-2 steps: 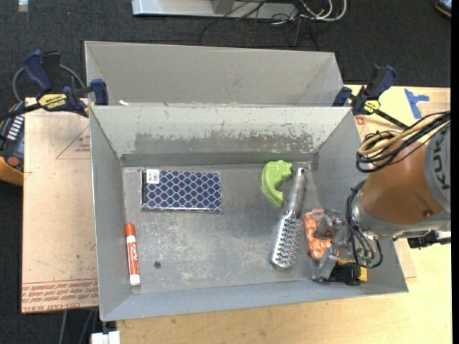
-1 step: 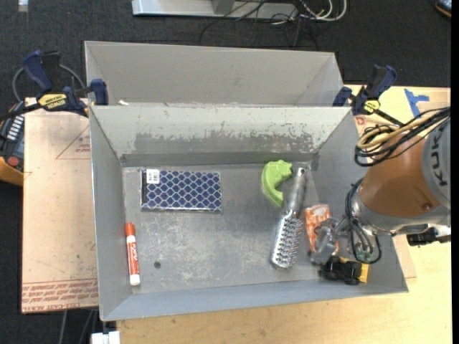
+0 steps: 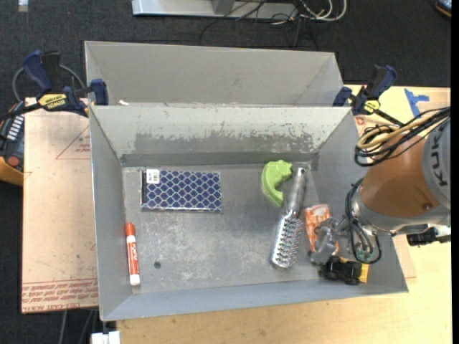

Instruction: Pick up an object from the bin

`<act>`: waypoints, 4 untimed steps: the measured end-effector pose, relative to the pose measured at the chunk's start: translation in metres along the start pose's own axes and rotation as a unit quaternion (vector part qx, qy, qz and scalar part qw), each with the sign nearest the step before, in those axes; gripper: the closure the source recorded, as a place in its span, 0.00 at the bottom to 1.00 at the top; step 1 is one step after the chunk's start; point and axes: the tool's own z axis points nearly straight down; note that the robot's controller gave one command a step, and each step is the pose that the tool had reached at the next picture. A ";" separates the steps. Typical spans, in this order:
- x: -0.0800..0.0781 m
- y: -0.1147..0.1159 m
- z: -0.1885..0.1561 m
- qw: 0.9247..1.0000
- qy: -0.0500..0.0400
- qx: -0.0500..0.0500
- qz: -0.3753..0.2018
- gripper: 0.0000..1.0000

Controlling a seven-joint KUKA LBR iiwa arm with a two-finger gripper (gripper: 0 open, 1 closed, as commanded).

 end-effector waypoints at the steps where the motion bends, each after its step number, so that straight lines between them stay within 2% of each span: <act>1: 0.001 0.000 -0.003 1.000 0.001 0.000 0.000 1.00; 4: 0.001 0.000 -0.039 1.000 0.001 0.000 0.000 1.00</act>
Offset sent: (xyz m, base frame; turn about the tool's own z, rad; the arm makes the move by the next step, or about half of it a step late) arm 0.0001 -0.0001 0.0534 0.0000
